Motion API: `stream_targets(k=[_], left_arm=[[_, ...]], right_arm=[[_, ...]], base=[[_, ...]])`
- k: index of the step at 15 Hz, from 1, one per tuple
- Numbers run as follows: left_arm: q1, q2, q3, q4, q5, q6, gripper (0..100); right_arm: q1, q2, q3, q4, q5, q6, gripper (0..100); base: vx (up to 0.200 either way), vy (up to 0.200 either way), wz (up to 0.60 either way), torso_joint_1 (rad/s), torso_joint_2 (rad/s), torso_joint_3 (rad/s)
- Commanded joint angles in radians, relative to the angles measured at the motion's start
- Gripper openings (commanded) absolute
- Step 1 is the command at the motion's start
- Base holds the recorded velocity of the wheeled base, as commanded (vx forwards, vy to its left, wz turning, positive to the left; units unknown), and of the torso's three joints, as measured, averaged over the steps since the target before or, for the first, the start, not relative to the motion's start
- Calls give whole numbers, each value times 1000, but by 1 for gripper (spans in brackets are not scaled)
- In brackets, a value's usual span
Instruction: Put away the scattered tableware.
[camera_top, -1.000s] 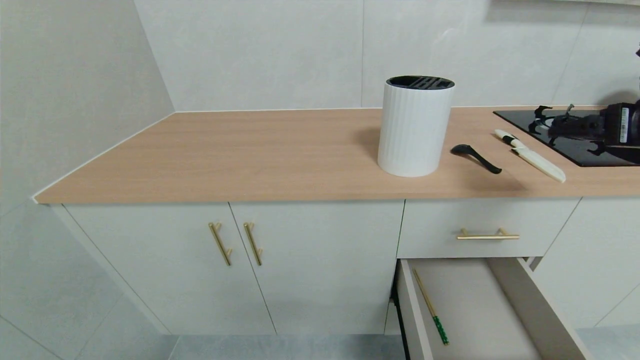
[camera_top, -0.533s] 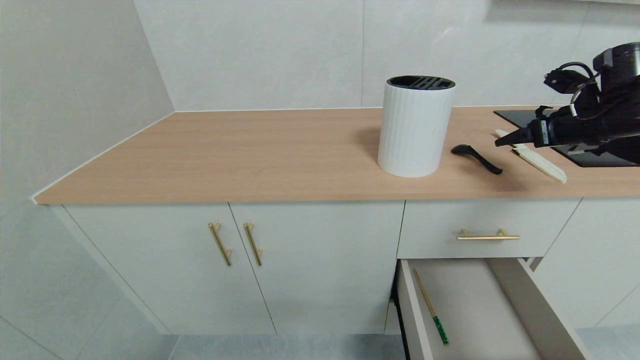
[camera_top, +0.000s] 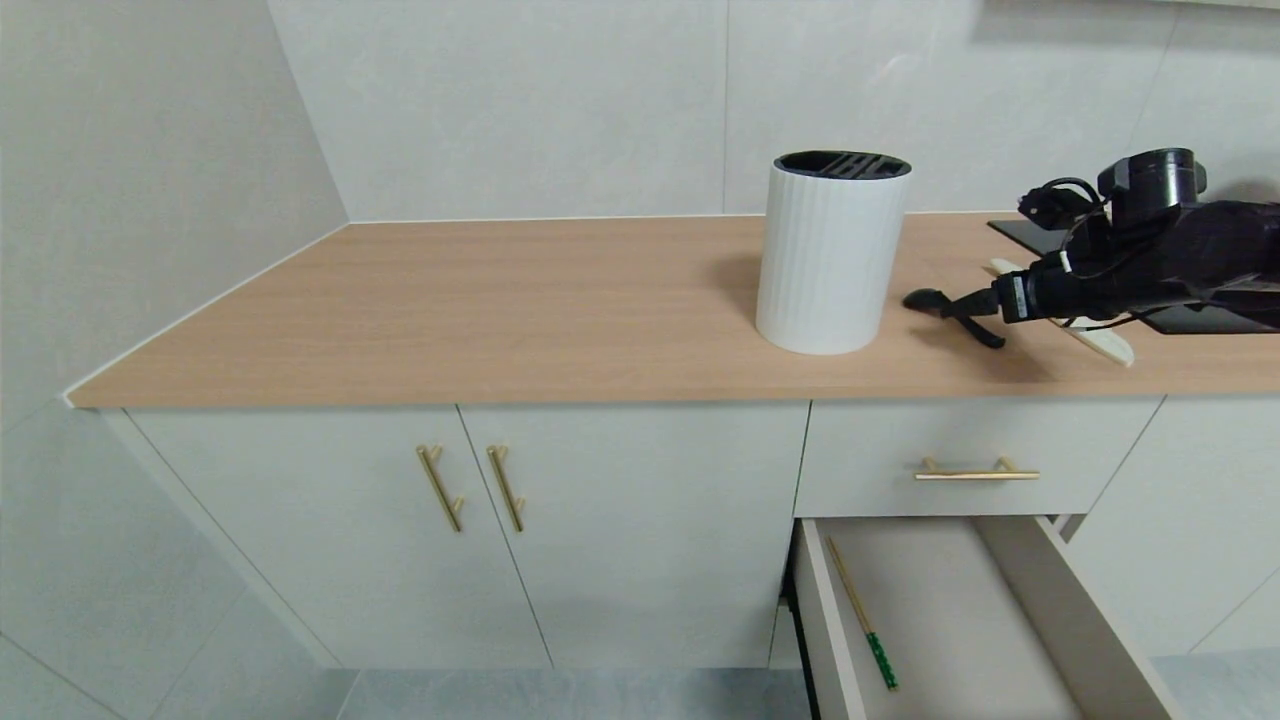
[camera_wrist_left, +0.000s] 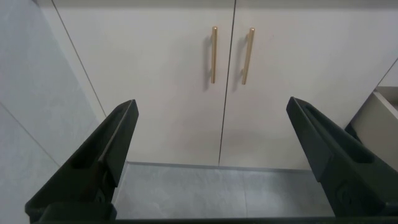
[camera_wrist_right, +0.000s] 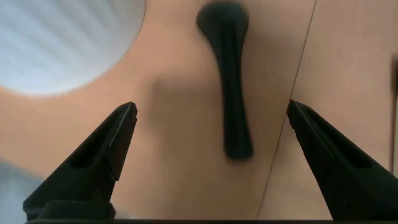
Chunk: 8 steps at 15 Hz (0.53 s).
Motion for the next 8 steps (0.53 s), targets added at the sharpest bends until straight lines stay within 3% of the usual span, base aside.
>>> stream_targets(k=[1, 4, 5, 8], left_arm=[[0, 0, 0, 0, 0, -1, 100], [0, 0, 0, -1, 0, -1, 100], [0, 0, 0, 0, 0, -1, 100], [0, 0, 0, 0, 0, -1, 100]], right_arm=[[-1, 23, 1, -6, 1, 1, 100], [-1, 43, 1, -29, 1, 2, 100], [-1, 56, 1, -44, 1, 5, 0], [1, 70, 1, -44, 1, 7, 0]], base=[[0, 0, 0, 0, 0, 0], [0, 0, 0, 0, 0, 0], [0, 0, 0, 0, 0, 0], [0, 0, 0, 0, 0, 0]])
